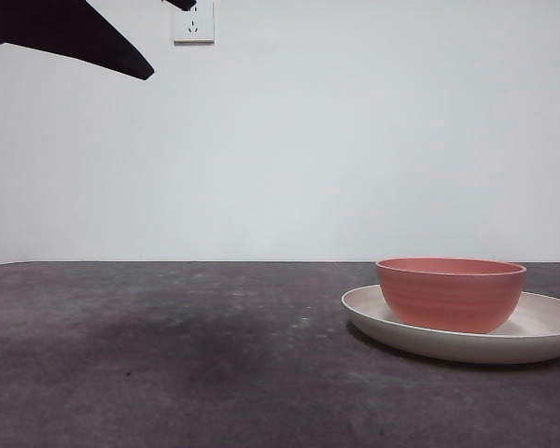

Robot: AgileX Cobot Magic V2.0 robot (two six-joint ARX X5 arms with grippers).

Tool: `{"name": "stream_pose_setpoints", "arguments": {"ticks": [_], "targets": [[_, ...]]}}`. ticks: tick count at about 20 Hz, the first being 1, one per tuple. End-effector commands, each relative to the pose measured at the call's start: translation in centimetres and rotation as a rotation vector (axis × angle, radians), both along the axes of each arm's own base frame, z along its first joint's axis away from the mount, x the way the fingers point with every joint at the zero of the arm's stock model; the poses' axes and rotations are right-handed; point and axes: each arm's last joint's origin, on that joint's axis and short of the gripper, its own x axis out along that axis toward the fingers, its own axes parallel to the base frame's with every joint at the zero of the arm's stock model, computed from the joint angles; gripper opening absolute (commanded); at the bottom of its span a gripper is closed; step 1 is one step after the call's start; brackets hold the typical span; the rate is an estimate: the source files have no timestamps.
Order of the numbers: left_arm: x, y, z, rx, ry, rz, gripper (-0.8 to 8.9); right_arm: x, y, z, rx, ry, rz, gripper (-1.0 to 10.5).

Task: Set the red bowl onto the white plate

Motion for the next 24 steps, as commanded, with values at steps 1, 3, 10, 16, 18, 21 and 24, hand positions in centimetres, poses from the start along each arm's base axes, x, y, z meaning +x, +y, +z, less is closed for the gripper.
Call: {"name": "stream_pose_setpoints", "arguments": {"ticks": [1,3,10,16,18,21,24], "targets": [[0.1,-0.2,0.3,-0.001,-0.017,-0.016,3.12,2.2,-0.3,-0.5,0.014,0.009,-0.049,3.6],[0.1,-0.2,0.3,-0.001,-0.017,-0.016,3.12,3.8,-0.8,-1.1,0.016,0.028,-0.08,3.6],[0.1,-0.2,0.3,-0.002,-0.023,-0.018,3.12,10.3,-3.3,-5.5,0.114,0.154,-0.098,3.6],[0.1,-0.2,0.3,-0.005,-0.026,-0.018,3.12,14.1,-3.7,-9.8,0.139,0.241,-0.087,3.1],[0.1,-0.2,0.3,-0.005,-0.027,-0.018,3.12,14.9,-3.8,-11.2,0.142,0.277,-0.087,3.1],[0.1,-0.2,0.3,-0.004,-0.027,-0.018,3.12,15.9,-3.5,-12.8,0.147,0.307,-0.074,3.0],[0.1,-0.2,0.3,-0.004,-0.027,-0.018,3.12,16.5,-3.1,-14.1,0.146,0.331,-0.06,2.2]]}}
